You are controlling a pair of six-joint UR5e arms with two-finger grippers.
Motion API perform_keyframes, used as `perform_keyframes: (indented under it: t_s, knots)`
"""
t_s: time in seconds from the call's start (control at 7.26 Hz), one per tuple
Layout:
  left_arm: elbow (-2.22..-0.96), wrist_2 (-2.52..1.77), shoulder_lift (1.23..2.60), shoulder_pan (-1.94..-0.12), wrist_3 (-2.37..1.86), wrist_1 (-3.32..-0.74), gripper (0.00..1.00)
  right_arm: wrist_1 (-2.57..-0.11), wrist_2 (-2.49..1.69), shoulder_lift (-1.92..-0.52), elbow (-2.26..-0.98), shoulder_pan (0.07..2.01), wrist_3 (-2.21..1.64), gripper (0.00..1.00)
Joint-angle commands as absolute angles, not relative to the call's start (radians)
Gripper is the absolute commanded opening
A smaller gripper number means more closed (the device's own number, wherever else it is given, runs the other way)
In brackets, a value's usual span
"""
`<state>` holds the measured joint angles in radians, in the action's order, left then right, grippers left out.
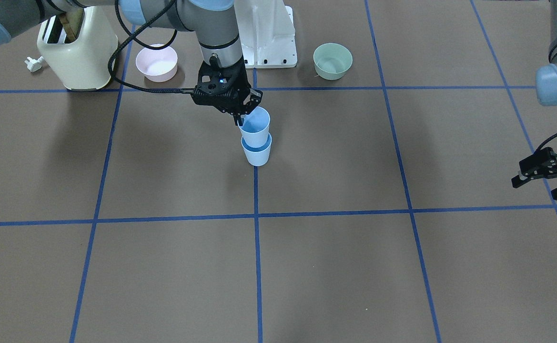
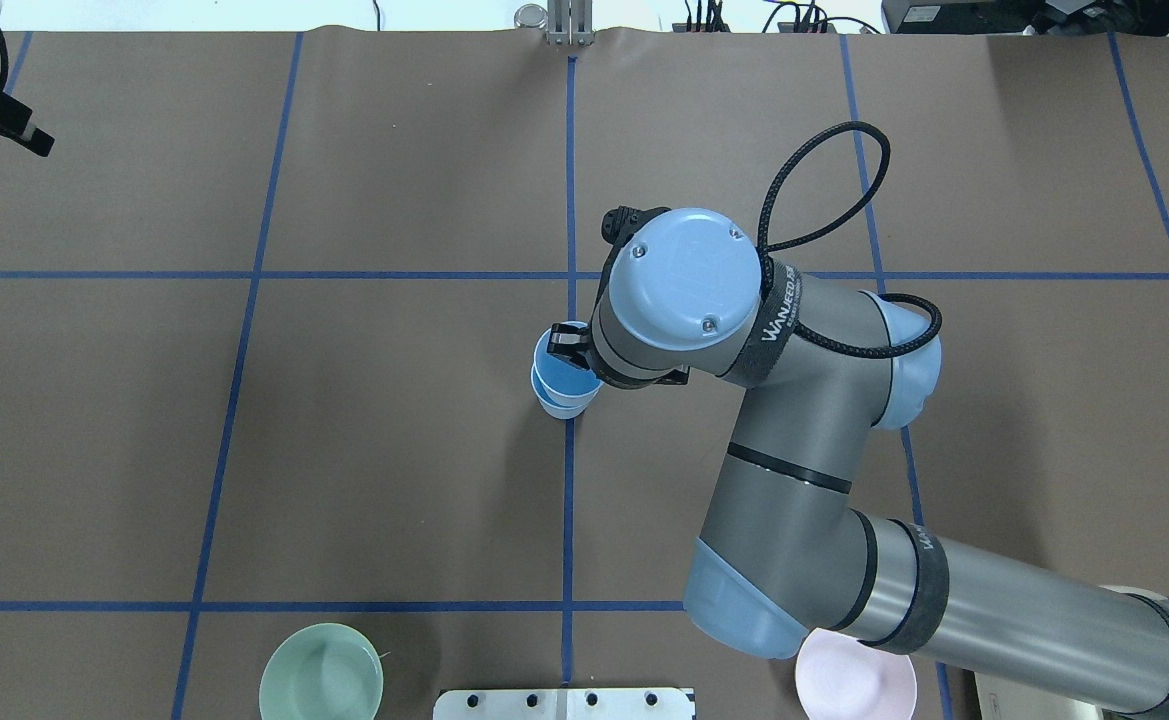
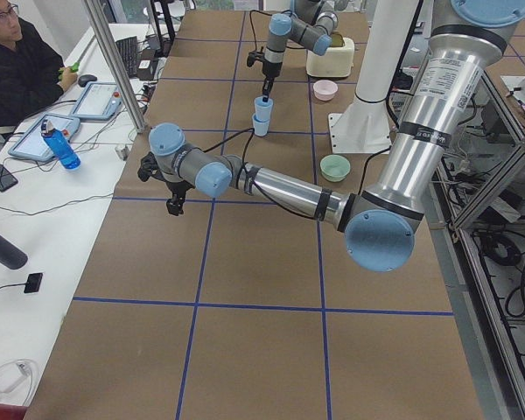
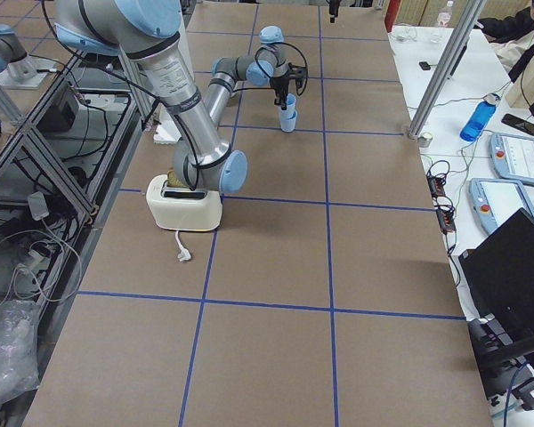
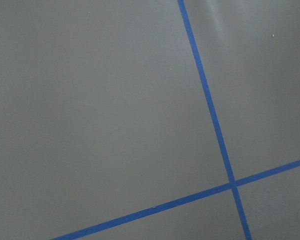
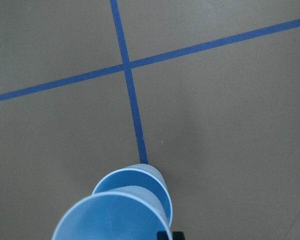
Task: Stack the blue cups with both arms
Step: 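Lower the held cup into the center cup with the right gripper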
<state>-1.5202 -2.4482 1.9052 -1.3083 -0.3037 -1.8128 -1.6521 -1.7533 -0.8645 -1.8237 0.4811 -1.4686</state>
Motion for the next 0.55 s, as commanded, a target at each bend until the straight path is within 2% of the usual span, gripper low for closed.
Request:
perform_keyframes:
  t_s: [0.0,0.41]
  knots:
    - [-1.520,-2.448,1.907,-1.307,-0.304,-1.812,0.98,-1.651,-1.756,-0.865,-1.818,0.502,-1.460,0.00]
    - [-1.513,-2.447,1.913,-1.307,-0.304,-1.812,0.98,-1.649,-1.756,-0.858,-1.815,0.502,-1.463,0.00]
